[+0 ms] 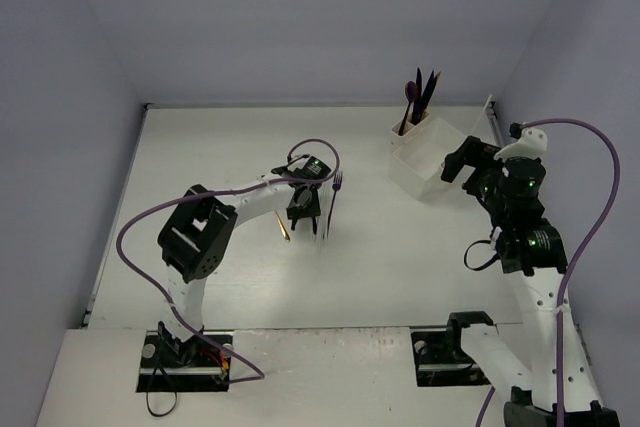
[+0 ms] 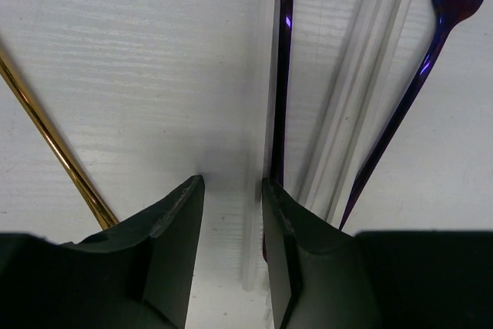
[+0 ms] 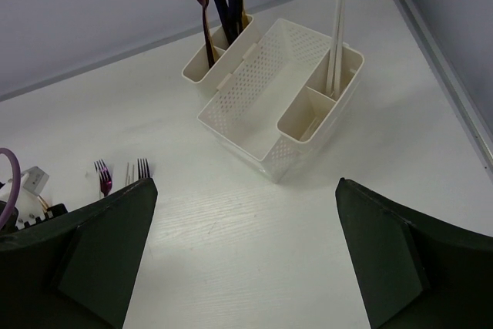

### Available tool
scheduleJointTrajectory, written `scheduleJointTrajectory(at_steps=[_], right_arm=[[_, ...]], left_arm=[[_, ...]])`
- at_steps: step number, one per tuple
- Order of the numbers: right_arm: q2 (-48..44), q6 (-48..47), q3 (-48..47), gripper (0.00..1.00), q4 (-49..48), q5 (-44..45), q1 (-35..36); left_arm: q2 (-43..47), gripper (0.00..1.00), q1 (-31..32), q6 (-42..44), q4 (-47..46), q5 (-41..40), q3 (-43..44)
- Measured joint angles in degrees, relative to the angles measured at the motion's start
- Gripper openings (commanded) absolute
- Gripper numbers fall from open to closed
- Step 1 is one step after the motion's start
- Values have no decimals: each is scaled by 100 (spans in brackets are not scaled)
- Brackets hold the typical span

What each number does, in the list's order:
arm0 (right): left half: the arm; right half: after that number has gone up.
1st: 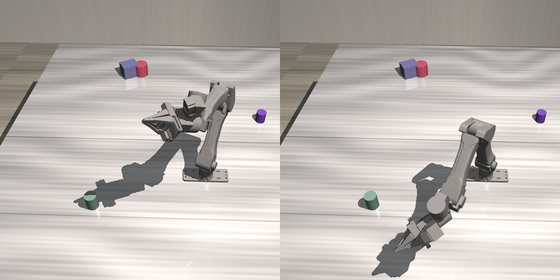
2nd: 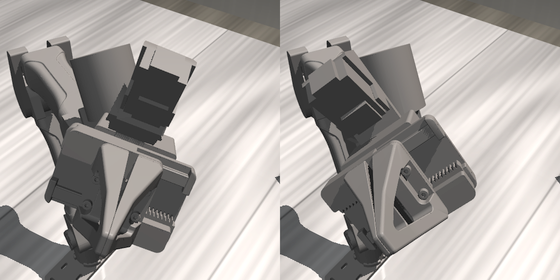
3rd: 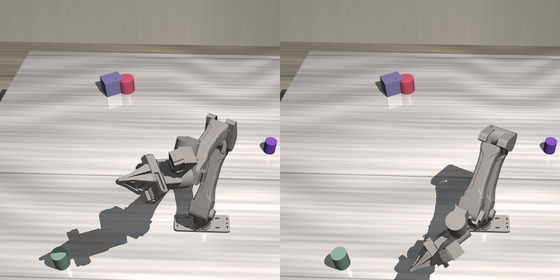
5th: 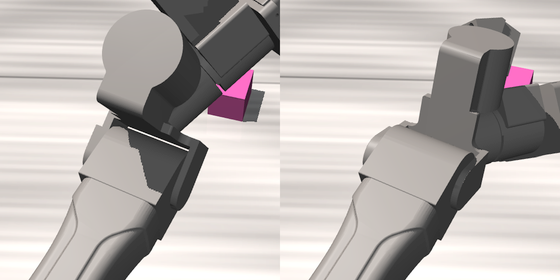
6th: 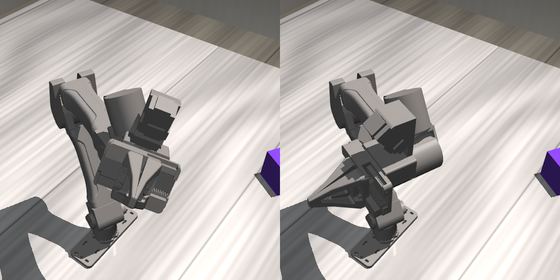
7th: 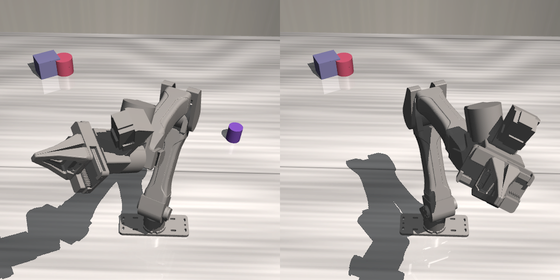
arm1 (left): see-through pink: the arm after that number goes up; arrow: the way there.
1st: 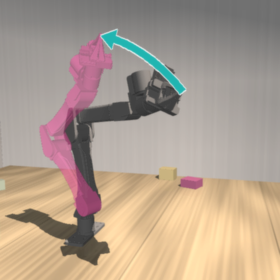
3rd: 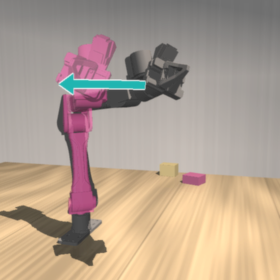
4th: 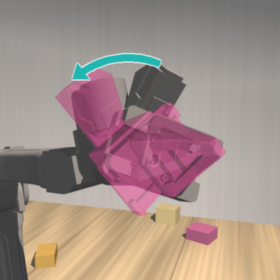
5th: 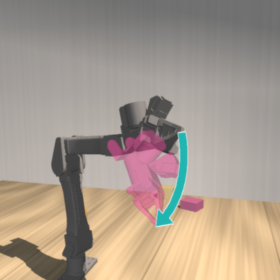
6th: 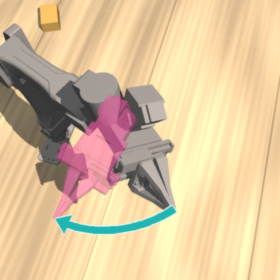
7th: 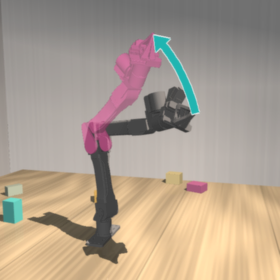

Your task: Sort the eating utensils into containers

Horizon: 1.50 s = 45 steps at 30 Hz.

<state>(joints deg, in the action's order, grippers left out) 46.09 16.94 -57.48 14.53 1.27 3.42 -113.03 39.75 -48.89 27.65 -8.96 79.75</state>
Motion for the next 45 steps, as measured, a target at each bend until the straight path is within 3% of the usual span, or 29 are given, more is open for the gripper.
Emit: scheduleJointTrajectory(at_steps=[8, 18, 25, 33, 40, 45], right_arm=[[-73, 1, 82, 100, 36, -3, 7], [-99, 18, 82, 100, 41, -31, 7], [-93, 30, 84, 100, 61, -296, 22], [230, 120, 8, 100, 93, -1258, 44], [1101, 361, -530, 100, 102, -2656, 87], [1449, 509, -795, 97, 16, -3358, 188]], left_arm=[[-22, 0, 7, -42, 11, -14, 0], [51, 0, 9, 90, 57, -54, -4], [777, 0, 18, 245, 243, -266, -9], [1547, 0, 349, 990, 262, -472, -4], [2645, 0, 1279, 2288, -1053, -276, -816], [3199, 0, 1444, 2861, -1833, 156, -1080]])
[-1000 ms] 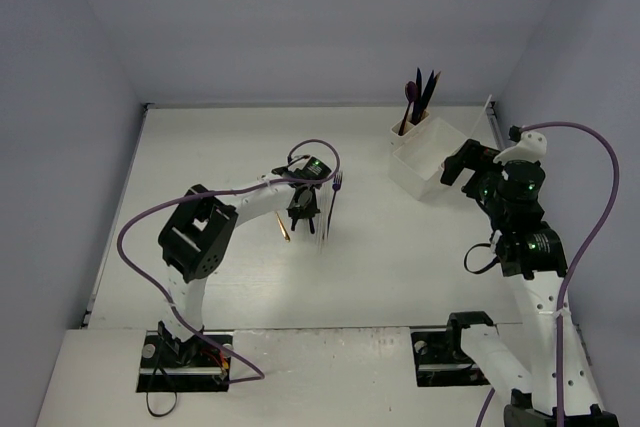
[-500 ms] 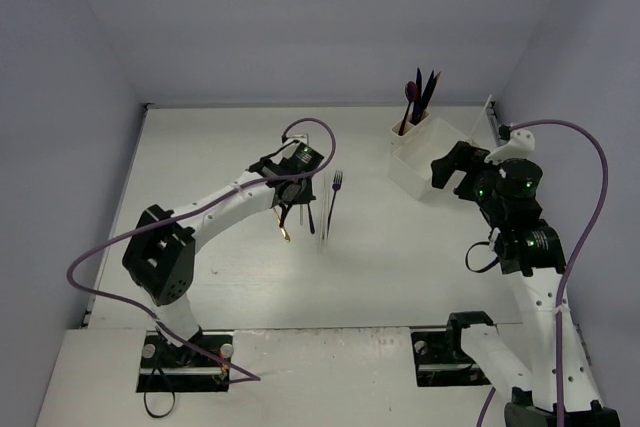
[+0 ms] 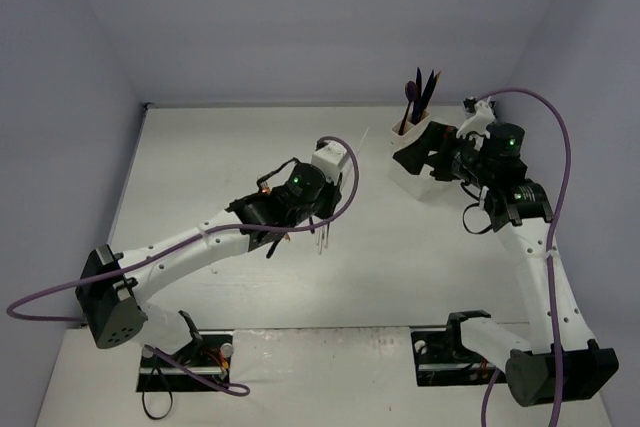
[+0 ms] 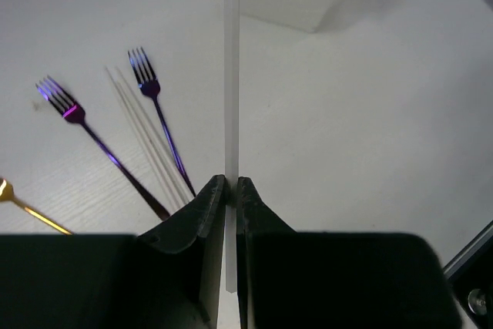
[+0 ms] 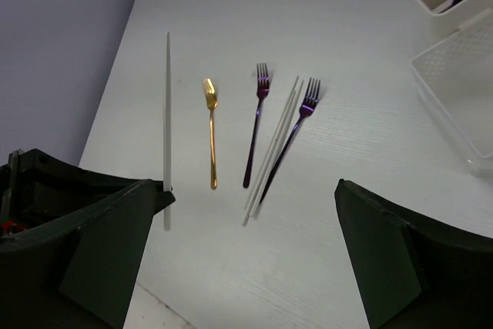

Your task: Sort the eating utensils into containers

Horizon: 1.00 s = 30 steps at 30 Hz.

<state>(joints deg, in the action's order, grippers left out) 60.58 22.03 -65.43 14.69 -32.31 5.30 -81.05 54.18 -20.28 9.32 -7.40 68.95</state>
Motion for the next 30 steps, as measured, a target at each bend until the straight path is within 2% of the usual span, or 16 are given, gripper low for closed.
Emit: scheduleJointTrajectory(at_steps=[9, 12, 15, 17, 21, 23, 26, 30], right_arm=[[393, 273, -160, 83, -215, -490, 486], [455, 346, -196, 73, -304, -515, 673], [493, 406, -225, 57, -418, -511, 789], [494, 435, -227, 35, -452, -498, 824], [494, 479, -227, 7, -480, -441, 902], [494, 495, -227, 1, -511, -425, 938], [492, 518, -227, 0, -546, -384, 1013], [492, 449, -227, 0, -534, -254, 1018]], left_arm=[[88, 0, 362, 429, -704, 478, 20], [85, 0, 434, 483, -758, 558, 79], [80, 0, 463, 512, -801, 592, 170], [80, 0, 464, 513, -847, 597, 210], [78, 0, 469, 513, -891, 588, 223], [61, 0, 469, 513, -886, 570, 223], [-10, 1, 469, 505, -887, 543, 223], [-85, 39, 469, 465, -901, 459, 266]])
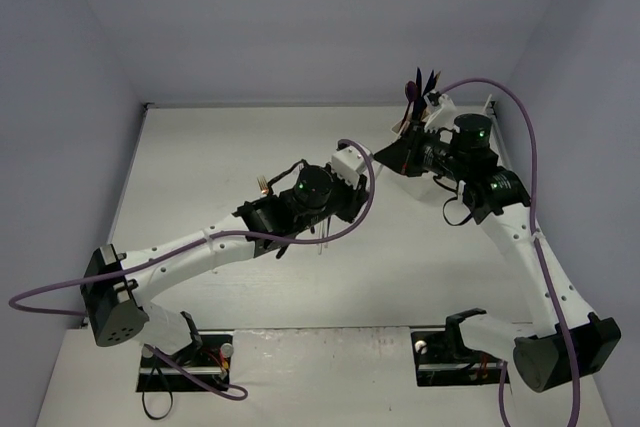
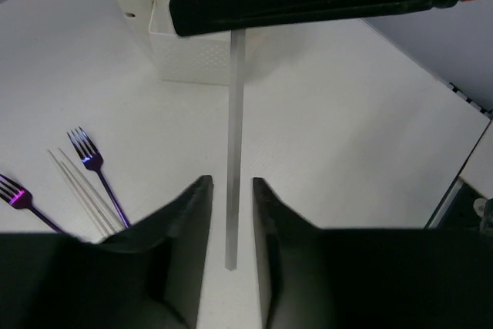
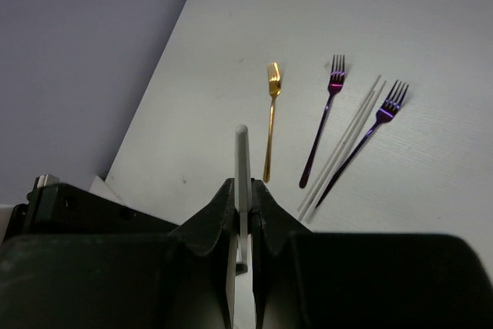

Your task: Sort the eating utensils into containers

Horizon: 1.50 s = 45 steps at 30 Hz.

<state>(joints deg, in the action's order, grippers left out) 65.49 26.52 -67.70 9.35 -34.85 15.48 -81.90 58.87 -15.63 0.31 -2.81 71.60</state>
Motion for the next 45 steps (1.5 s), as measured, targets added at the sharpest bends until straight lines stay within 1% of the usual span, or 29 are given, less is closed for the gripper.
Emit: scheduleJointTrajectory(at_steps=[2, 4, 5, 8, 10, 13, 16, 21, 25, 30, 35, 45], right_arm=[[0, -127, 0, 0, -2, 205, -13], [0, -277, -8, 0, 2, 432, -47], [2, -357, -25, 0, 8, 544, -70], [41, -623, -162, 0, 64, 845, -225], [108, -827, -315, 0, 96, 1027, -481], [256, -1111, -584, 0, 102, 1391, -1084], [455, -1418, -872, 0, 117, 1834, -1542], [966, -1862, -1378, 0, 67, 2524, -1912], [1415, -2090, -1545, 0, -163, 2852, -2078], [1870, -2274, -1547, 0, -505, 3077, -2210], [2225, -2410, -1564, 0, -812, 3236, -2269], [2617, -2519, -1564, 0, -1254, 3320, -2364]], left_arm=[[-8, 57, 0, -63, 72, -92, 5], [-12, 71, 0, -125, 157, -211, 5], [-12, 77, 0, -149, 231, -282, 5], [-12, 89, -4, -229, 510, -549, 4], [4, 94, -39, -318, 688, -760, -40], [161, 96, -167, -483, 954, -997, -348], [450, 96, -473, -723, 1302, -1104, -851], [1111, 96, -1172, -1079, 1829, -1169, -1660], [1757, 96, -1450, -1210, 2172, -1304, -2115], [2250, 96, -1677, -1233, 2375, -1375, -2342], [2366, 96, -1885, -1251, 2488, -1405, -2430], [2282, 96, -1957, -1253, 2560, -1375, -2528]])
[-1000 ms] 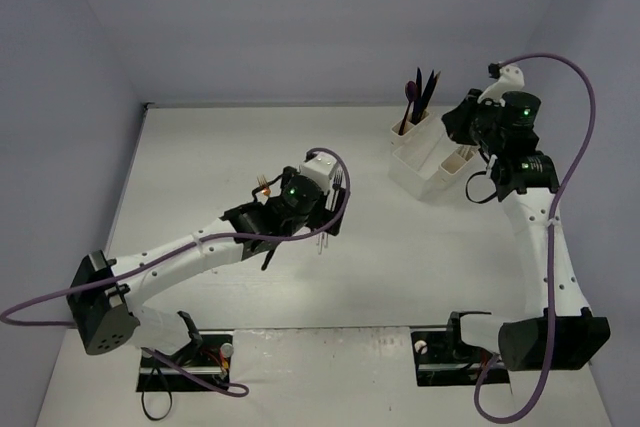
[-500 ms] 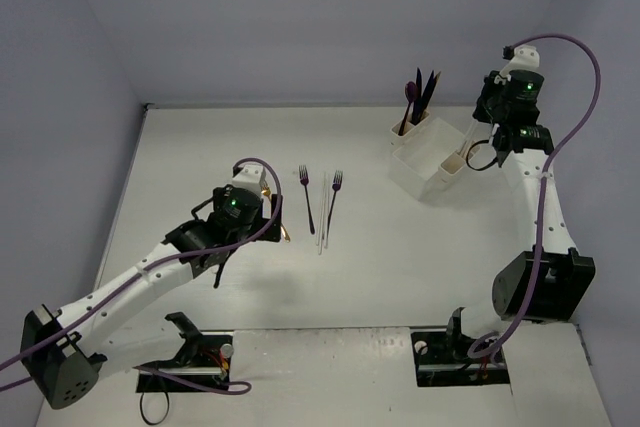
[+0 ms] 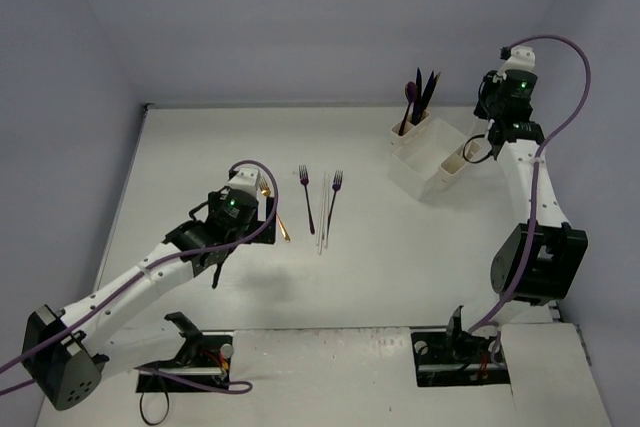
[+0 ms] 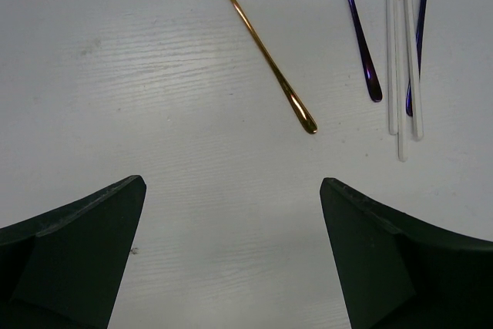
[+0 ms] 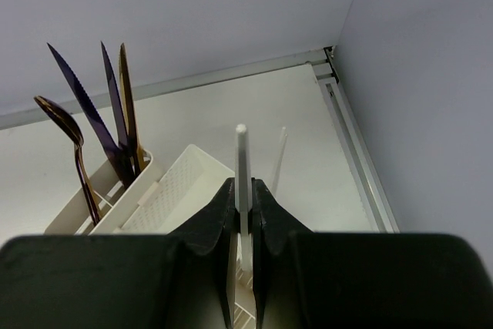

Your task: Sort the eating utensils into containers

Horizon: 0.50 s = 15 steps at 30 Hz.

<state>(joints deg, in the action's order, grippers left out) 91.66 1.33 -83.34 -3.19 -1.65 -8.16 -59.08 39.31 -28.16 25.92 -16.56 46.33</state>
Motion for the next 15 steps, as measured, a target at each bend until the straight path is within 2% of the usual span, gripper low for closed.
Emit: scheduleJointTrajectory(at_steps=[5, 9, 11, 12, 15], right_arm=[[19, 5, 220, 1, -180, 2, -25], [56, 8, 388, 8, -261, 0, -49], [90, 9, 459, 16, -281, 0, -58], [95, 12, 502, 27, -281, 0, -67], [93, 32, 547, 49, -277, -11, -84]], left_arm=[[-157, 96, -6, -70, -3, 49, 0], [-254, 96, -6, -130, -7, 128, 0], [-299, 96, -6, -171, -17, 181, 6], [-321, 96, -6, -196, -31, 210, 8], [-410, 96, -6, -251, -45, 298, 35]])
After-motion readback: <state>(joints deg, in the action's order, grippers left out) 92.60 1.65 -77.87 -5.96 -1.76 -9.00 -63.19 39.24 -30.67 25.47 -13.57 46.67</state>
